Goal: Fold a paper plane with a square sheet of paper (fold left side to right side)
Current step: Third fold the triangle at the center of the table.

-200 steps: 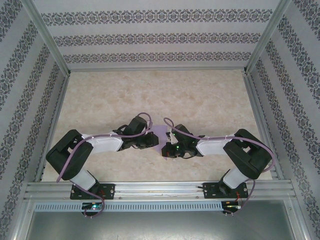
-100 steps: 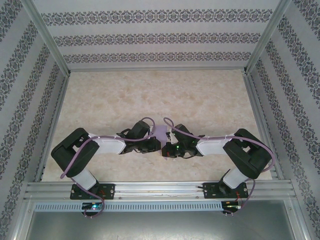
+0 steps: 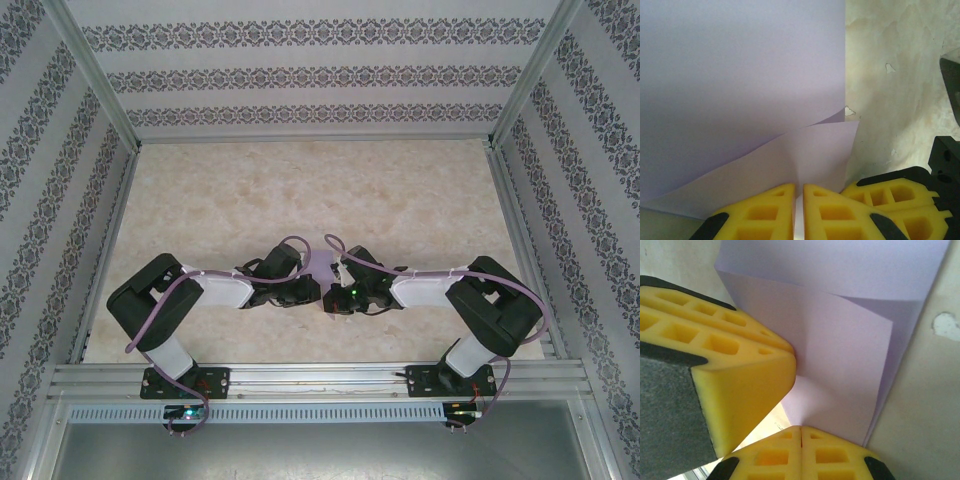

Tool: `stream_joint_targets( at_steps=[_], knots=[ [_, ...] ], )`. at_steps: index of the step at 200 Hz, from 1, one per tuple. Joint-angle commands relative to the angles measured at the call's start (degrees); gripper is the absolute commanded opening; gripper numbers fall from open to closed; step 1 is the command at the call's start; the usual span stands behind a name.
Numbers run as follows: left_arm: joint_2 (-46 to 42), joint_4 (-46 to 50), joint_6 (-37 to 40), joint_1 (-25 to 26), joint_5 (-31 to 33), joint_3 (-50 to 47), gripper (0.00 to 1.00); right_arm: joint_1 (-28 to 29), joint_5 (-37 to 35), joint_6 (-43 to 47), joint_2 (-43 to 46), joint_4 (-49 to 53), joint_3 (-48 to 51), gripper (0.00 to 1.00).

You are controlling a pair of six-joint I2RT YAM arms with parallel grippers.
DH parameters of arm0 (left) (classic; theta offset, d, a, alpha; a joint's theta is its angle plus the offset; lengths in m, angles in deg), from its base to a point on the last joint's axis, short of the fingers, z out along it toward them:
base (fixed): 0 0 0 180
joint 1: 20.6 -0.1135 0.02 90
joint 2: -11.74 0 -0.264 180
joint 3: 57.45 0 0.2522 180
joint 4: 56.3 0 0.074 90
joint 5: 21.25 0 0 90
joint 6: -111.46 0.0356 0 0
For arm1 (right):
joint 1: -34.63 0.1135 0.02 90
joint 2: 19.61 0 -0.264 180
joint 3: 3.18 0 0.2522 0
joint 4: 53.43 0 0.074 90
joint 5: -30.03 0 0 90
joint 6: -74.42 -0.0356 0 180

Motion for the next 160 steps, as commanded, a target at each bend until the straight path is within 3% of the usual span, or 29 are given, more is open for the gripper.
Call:
stream_joint_targets(
  at_steps=[1, 67, 160],
  knots=[
    [1.64, 2.65, -0.63, -0.18, 5.14, -1.86, 0.13, -0.66, -10.83, 1.91, -3.65, 12.51, 2.54, 0.0],
    [-0.19, 3.52, 1.69, -4.71, 4.88, -2.52, 0.13, -0.59, -10.04, 2.53, -4.16, 13.07, 2.2, 0.0],
    [-2.61, 4.15, 6.47, -15.01, 4.26, -5.47, 0.13, -0.51, -8.81, 2.49, -3.82, 12.24, 2.72, 0.0]
  ],
)
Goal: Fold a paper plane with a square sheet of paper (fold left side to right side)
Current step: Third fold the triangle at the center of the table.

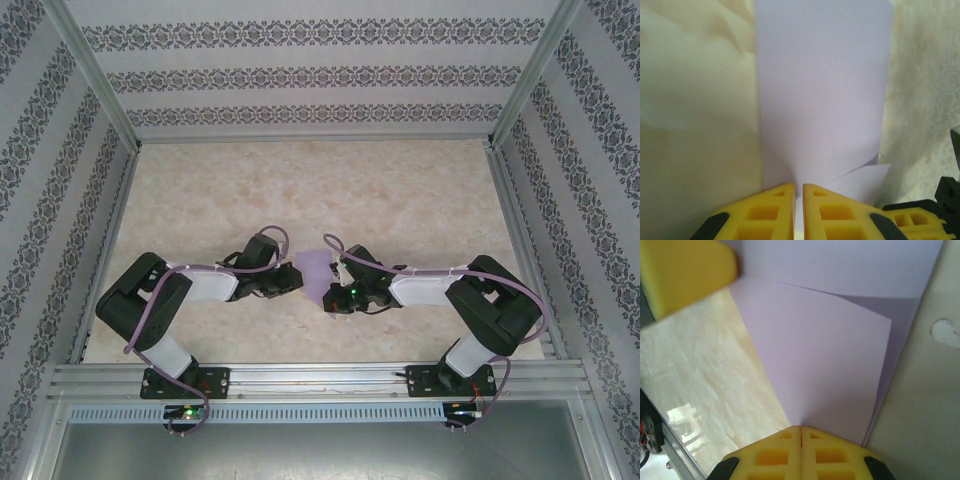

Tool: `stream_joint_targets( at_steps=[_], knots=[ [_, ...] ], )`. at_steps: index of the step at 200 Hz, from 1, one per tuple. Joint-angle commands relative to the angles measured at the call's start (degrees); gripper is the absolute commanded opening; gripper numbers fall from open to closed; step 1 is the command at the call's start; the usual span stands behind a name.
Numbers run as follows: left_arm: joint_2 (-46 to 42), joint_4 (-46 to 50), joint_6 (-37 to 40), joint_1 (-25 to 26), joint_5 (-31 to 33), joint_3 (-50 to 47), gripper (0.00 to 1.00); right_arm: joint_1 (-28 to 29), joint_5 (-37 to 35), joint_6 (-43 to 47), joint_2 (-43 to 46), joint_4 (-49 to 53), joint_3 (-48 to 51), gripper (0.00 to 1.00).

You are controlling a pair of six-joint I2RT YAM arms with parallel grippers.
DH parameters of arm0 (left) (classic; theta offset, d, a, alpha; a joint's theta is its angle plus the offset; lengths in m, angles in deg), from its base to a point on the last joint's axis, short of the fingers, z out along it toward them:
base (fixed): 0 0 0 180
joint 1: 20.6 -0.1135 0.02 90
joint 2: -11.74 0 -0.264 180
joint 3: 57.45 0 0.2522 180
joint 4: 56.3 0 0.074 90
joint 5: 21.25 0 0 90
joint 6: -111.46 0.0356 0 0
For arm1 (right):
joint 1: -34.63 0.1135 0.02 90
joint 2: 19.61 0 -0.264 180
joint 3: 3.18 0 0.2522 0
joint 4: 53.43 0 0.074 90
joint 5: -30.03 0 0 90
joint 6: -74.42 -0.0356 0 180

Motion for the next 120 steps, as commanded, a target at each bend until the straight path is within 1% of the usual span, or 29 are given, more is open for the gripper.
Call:
stream_joint_targets(
  at_steps=[1, 26, 64, 90, 120],
  knots=[
    [-0.19, 4.74, 4.07, -4.12, 6.52, -2.25, 0.13, -0.46, -8.48, 1.28, -3.51, 10.94, 3.49, 0.0],
    [-1.99, 7.1, 5.62, -5.0, 5.7, -0.75, 0.13, -0.49, -7.83, 0.95, -3.42, 10.18, 3.51, 0.0],
    [-9.7, 10.99, 8.01, -4.48, 4.22, 0.44, 0.13, -0.42, -7.12, 0.21, -3.12, 8.33, 3.91, 0.0],
    [-13.37, 10.59, 8.08, -1.12, 1.77, 0.16, 0.13, -0.4, -7.17, -0.1, -2.98, 7.72, 4.02, 0.0],
    [-11.81, 6.25, 6.16, 5.05, -0.68, 0.34, 0.11, -0.42, -7.21, -0.49, -3.07, 7.08, 4.2, 0.0]
  ],
)
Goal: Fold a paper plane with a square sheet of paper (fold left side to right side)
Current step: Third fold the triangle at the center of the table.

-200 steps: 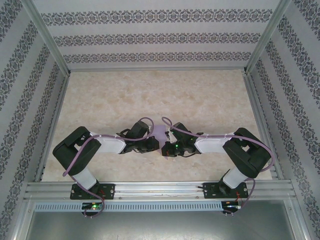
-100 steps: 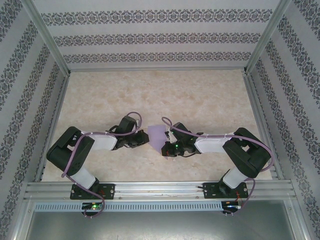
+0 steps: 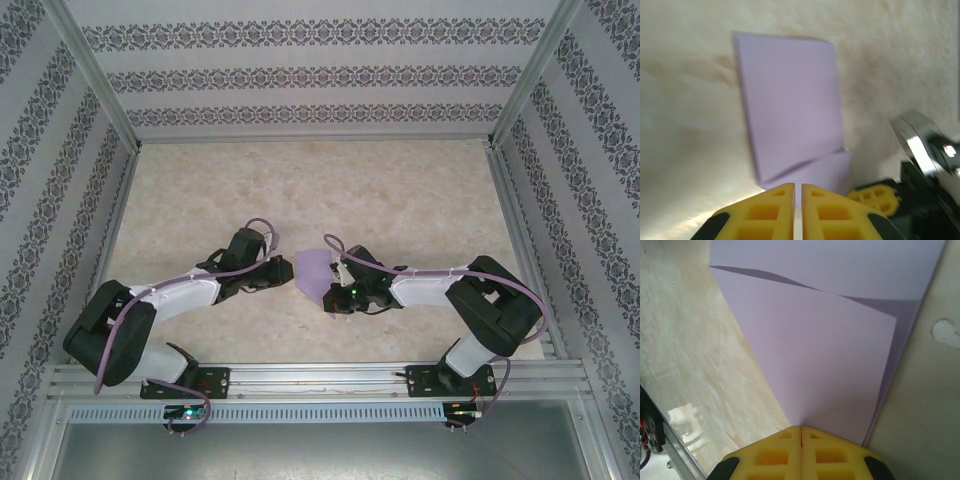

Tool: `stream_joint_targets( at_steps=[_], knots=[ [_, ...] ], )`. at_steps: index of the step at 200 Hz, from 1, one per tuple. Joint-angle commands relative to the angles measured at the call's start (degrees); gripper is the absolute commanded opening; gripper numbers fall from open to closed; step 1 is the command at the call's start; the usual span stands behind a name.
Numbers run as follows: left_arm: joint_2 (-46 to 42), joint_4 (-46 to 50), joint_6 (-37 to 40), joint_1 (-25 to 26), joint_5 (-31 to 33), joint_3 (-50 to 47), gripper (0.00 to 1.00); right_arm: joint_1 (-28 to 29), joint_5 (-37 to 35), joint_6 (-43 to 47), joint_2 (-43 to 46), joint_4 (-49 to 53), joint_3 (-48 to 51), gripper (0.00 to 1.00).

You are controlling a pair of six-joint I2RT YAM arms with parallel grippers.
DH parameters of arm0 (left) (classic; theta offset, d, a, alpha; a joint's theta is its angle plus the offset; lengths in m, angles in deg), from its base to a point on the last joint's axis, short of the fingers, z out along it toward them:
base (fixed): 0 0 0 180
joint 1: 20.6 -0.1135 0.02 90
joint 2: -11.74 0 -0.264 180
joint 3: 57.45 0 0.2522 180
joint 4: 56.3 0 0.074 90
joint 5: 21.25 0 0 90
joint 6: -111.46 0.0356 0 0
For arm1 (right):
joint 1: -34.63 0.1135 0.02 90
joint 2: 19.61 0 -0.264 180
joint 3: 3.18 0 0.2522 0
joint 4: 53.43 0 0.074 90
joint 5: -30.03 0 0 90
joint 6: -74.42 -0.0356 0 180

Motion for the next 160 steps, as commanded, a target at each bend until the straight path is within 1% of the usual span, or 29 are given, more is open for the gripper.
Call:
stream_joint_targets(
  at_steps=[1, 17, 36, 96, 144, 160],
  knots=[
    [1.43, -2.09, -0.08, 4.38, -2.62, 0.75, 0.11, -0.42, -7.45, -0.41, -3.26, 8.21, 3.61, 0.0],
    [4.32, -3.58, -0.52, 6.91, -3.16, 2.19, 0.11, -0.41, -7.49, -0.44, -3.35, 8.06, 3.7, 0.0],
    [7.68, -4.41, -0.52, 8.26, -3.07, 3.88, 0.11, -0.41, -7.29, -0.41, -3.52, 8.01, 3.57, 0.0],
    [12.66, -7.25, -1.09, 8.46, -2.67, 5.2, 0.11, -0.28, -6.74, -0.32, -3.83, 7.67, 3.52, 0.0],
    [15.6, -4.55, -1.26, 8.46, 0.86, 4.7, 0.1, -0.24, -5.87, -0.23, -3.31, 7.75, 3.26, 0.0],
    [16.14, -2.63, -1.56, 8.46, 2.8, 4.65, 0.08, -0.11, -5.36, -0.23, -3.01, 7.83, 3.15, 0.0]
  ],
)
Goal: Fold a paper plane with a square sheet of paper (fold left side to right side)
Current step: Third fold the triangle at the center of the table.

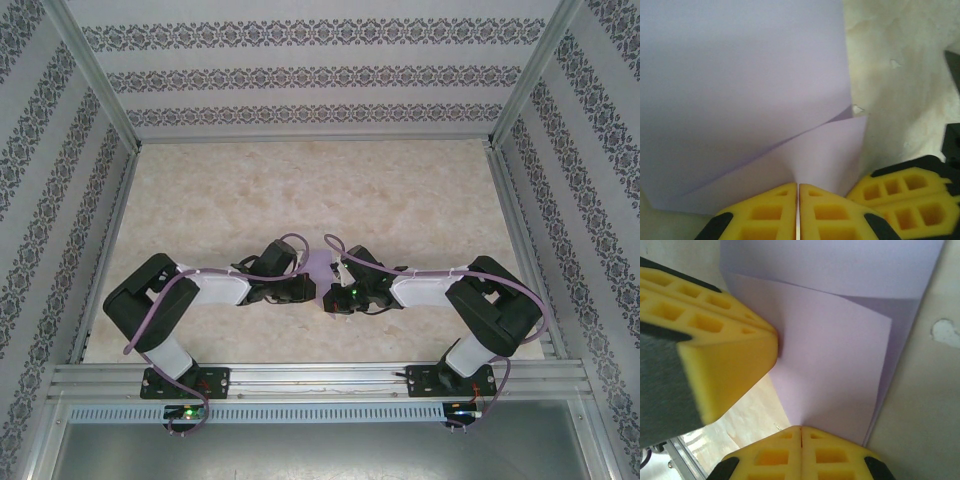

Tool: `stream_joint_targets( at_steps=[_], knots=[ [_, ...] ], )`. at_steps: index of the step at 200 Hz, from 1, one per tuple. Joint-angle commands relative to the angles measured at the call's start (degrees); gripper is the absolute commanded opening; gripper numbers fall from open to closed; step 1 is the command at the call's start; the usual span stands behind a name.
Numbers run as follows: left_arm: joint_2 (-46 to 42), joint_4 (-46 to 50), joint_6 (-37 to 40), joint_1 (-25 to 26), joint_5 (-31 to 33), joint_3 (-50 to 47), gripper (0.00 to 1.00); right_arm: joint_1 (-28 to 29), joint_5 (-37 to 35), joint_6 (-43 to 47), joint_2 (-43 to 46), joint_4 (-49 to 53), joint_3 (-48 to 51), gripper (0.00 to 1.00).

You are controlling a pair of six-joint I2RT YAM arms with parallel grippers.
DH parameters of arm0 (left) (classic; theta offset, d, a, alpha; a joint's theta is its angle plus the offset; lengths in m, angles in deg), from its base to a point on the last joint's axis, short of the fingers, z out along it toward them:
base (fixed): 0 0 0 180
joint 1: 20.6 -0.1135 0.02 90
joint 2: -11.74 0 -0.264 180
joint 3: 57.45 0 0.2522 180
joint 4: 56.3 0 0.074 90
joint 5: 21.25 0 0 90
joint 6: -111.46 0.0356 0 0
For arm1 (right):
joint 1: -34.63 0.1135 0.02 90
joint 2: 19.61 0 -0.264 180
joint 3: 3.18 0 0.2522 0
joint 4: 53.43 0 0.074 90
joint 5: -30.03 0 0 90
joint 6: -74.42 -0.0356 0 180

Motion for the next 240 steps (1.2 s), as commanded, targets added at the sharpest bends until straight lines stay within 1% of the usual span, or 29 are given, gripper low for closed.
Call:
stream_joint_targets(
  at_steps=[1, 24, 61, 175, 224, 240],
  knots=[
    [1.21, 2.31, -0.63, 0.57, 3.78, 0.72, 0.08, -0.11, -5.59, -0.04, -3.07, 8.47, 2.81, 0.0],
    [1.11, 6.12, -0.82, 0.57, 6.76, 0.52, 0.06, 0.04, -4.99, -0.06, -2.27, 8.57, 2.95, 0.0],
    [1.52, 9.65, -1.75, 0.55, 9.24, 0.28, 0.03, 0.3, -3.87, -0.19, 0.36, 8.8, 3.64, 0.0],
    [3.93, 8.7, -5.05, 0.57, 9.71, 0.34, 0.01, 1.16, -2.81, -0.4, 7.3, 11.68, 7.52, 0.0],
    [2.89, 5.52, -8.04, 0.81, 9.6, -1.47, 0.0, -1.57, -1.94, 1.5, 12.8, 13.72, 7.28, 0.0],
    [2.41, 5.78, -7.88, 1.23, 9.49, -0.94, 0.01, -3.4, -2.55, 2.98, 15.82, 14.2, 7.04, 0.11]
  ],
)
